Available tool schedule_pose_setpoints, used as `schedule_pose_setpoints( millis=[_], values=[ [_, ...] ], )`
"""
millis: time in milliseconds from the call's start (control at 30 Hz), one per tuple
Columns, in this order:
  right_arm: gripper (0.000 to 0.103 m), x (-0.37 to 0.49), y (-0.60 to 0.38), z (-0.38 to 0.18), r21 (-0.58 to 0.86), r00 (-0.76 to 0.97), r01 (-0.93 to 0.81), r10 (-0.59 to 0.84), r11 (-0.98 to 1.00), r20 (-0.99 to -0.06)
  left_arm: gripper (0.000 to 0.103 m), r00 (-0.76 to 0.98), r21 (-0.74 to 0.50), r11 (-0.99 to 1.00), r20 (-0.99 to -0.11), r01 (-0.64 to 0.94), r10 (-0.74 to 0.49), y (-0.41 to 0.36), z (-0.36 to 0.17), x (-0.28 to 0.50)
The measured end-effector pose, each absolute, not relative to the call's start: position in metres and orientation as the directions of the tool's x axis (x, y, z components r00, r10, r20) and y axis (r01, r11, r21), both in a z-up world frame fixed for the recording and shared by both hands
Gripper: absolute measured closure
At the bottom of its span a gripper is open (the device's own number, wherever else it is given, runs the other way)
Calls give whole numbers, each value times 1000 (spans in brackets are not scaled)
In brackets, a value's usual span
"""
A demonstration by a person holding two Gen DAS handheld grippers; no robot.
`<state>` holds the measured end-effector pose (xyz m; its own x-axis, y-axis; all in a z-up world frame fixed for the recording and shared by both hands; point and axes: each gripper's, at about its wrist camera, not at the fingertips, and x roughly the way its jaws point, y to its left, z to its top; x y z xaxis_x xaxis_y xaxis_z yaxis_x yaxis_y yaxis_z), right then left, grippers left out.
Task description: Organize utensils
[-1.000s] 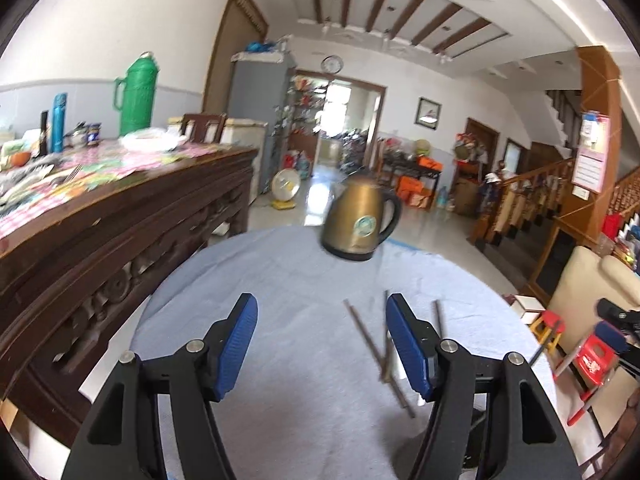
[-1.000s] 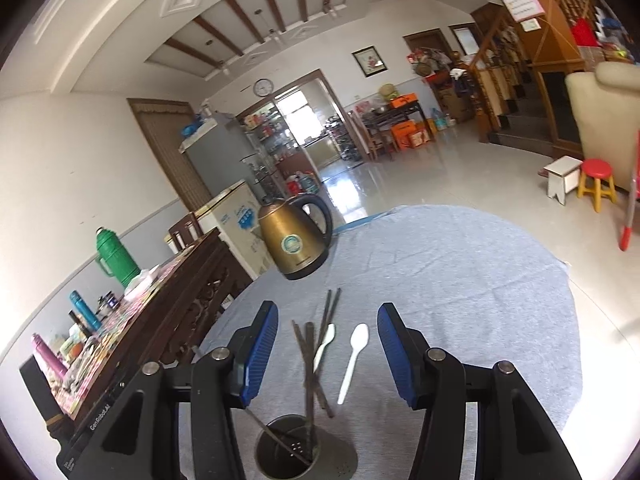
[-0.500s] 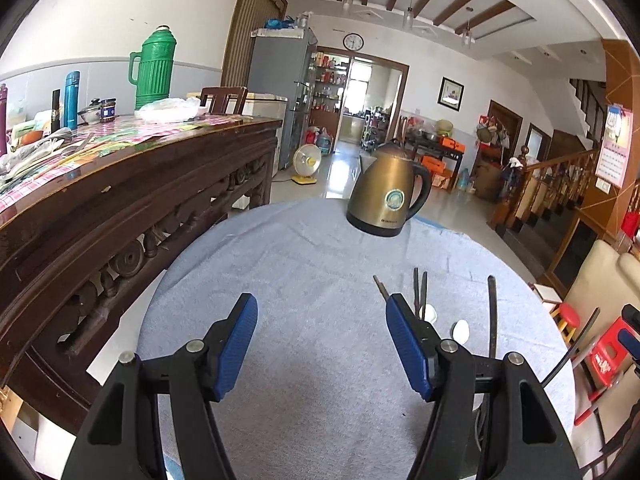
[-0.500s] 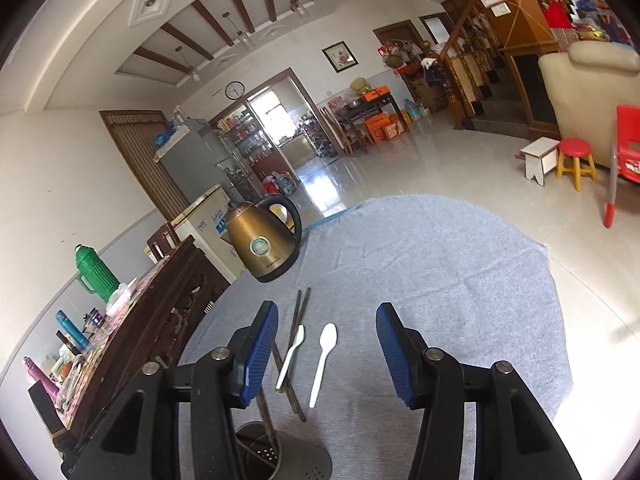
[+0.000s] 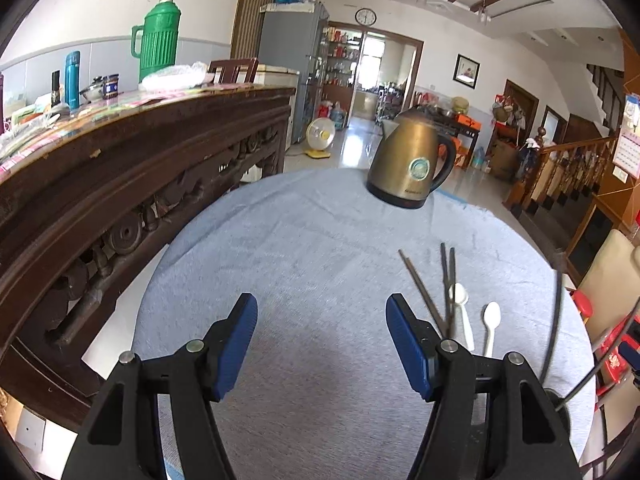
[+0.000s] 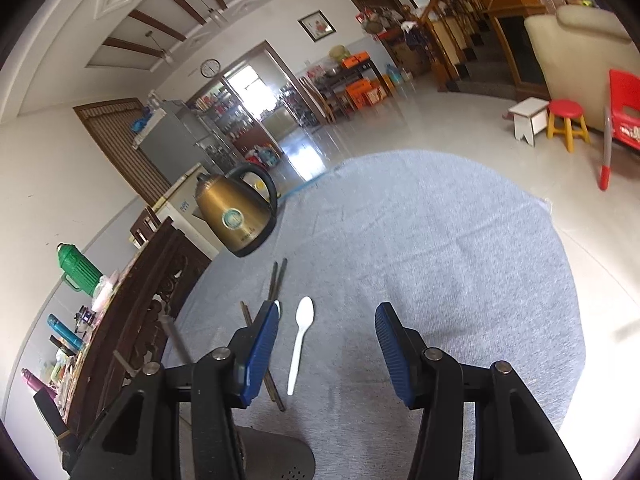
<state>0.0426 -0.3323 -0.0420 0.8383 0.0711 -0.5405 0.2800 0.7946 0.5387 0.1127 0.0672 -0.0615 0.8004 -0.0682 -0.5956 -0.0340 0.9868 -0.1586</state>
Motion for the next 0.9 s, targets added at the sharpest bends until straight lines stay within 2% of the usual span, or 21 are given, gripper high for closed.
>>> schedule_pose_setpoints(
  millis=[467,733,900],
  values=[
    [50,106,-341,-94,542,746,292,166,788,-644,35,732,-123,992,-677,-8,-78,56,-98,165],
    [49,190,-339,-130,600,624,244,350,762,-698,35,667,-153,987,-730,54,-150,35,-107,219],
    [49,239,-317,-147,599,557,212,409,772,-723,35,619,-191,978,-760,79,-199,16,-111,258]
  ],
)
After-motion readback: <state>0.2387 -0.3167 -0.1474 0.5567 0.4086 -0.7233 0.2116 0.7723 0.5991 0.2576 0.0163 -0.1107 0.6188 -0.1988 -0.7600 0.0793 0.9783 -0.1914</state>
